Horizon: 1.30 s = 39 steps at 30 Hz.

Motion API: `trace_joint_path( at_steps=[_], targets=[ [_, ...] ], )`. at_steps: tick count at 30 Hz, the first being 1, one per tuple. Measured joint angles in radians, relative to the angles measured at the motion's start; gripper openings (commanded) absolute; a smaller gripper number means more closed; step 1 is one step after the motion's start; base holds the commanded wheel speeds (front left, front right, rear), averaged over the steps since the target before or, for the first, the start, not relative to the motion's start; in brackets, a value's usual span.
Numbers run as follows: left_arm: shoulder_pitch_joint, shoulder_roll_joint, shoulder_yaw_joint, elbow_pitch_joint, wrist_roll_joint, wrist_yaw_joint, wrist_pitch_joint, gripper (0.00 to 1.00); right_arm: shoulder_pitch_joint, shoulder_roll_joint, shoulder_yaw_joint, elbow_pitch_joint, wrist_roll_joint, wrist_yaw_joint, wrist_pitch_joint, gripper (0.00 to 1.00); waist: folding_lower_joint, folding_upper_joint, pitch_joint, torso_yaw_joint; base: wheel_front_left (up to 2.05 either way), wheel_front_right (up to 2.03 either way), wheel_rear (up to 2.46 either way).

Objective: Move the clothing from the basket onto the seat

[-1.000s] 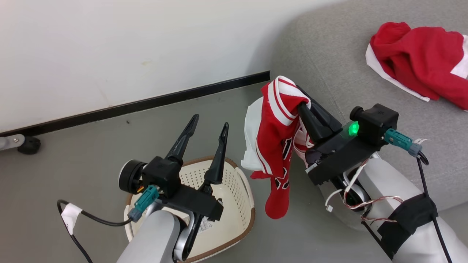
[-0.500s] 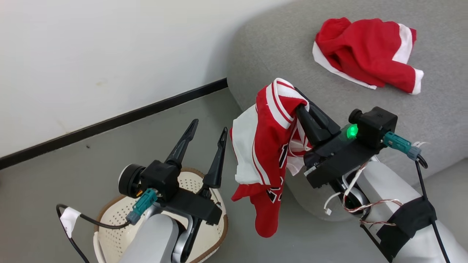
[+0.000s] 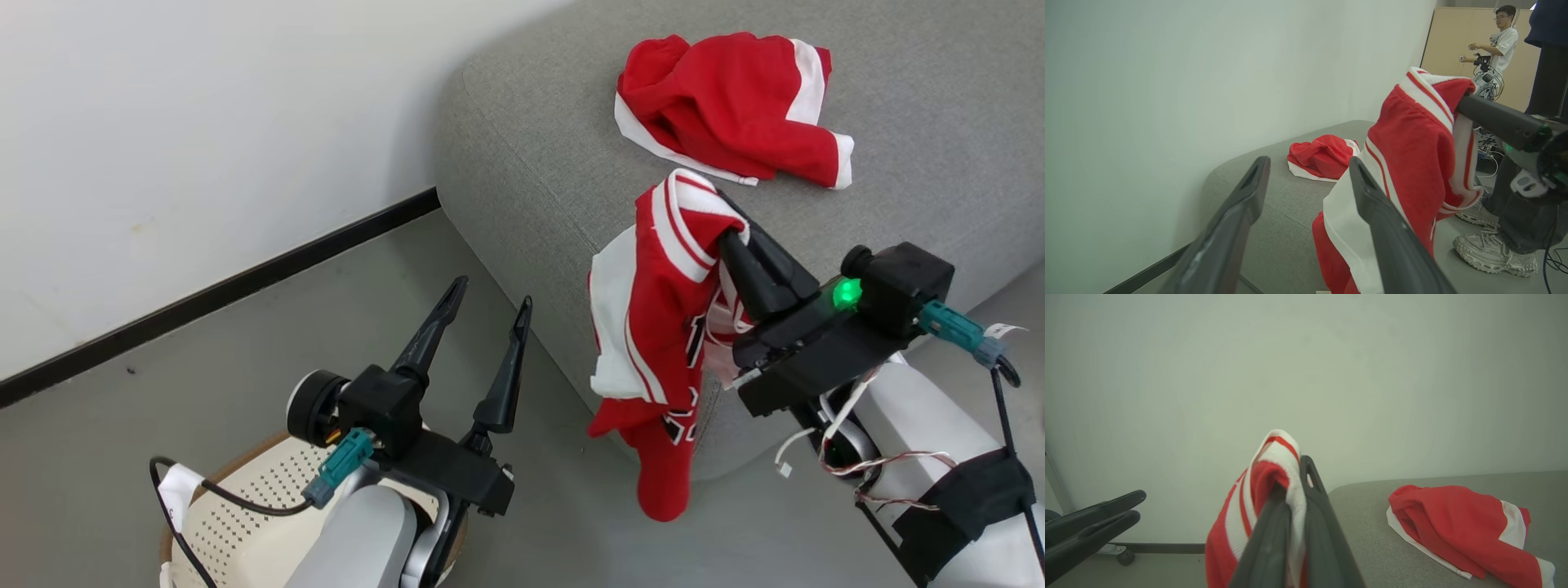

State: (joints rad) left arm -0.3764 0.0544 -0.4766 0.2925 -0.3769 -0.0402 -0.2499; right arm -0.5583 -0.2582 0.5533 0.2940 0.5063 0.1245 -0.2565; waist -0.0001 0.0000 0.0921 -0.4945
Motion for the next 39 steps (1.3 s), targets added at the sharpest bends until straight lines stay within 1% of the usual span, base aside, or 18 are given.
trace_joint_path(
  at_steps=[7,12,16,25,28,32,39],
  targets=[
    [0.000,0.000,-0.023,0.005,0.001,-0.001,0.000,1.00,-0.024,-0.060,-0.072,-0.024,-0.025,0.000,0.000,0.00,0.0002,0.0000,0.026,0.007,0.00,0.00,0.00],
    [0.000,-0.001,-0.035,0.009,0.002,-0.001,0.000,1.00,-0.104,-0.122,-0.151,-0.024,-0.051,0.000,0.000,0.00,0.0002,0.0000,0.049,0.022,0.00,0.00,0.00],
    [0.000,-0.001,-0.044,0.011,0.006,-0.001,0.000,1.00,-0.175,-0.166,-0.194,-0.017,-0.065,0.000,0.000,0.00,0.0002,0.0000,0.072,0.035,0.00,0.00,0.00],
    [-0.021,0.000,-0.065,0.024,0.013,-0.002,0.000,1.00,-0.367,-0.267,-0.242,0.062,-0.083,0.000,0.000,0.00,0.0003,0.0001,0.134,0.066,0.00,0.00,0.00],
    [-0.029,-0.001,-0.074,0.025,0.020,-0.004,0.000,1.00,-0.412,-0.286,-0.264,0.089,-0.088,0.000,0.000,0.00,0.0002,0.0000,0.158,0.077,0.00,0.00,0.00],
    [-0.047,0.000,-0.084,0.028,0.034,-0.005,0.000,1.00,-0.487,-0.311,-0.281,0.134,-0.126,0.000,0.000,0.00,0.0002,0.0001,0.204,0.093,0.00,0.00,0.00],
    [-0.095,0.000,-0.110,0.041,0.040,-0.013,0.000,1.00,-0.621,-0.373,-0.308,0.193,-0.159,0.001,0.000,0.00,0.0003,0.0001,0.273,0.121,0.00,0.00,0.00]
  ],
)
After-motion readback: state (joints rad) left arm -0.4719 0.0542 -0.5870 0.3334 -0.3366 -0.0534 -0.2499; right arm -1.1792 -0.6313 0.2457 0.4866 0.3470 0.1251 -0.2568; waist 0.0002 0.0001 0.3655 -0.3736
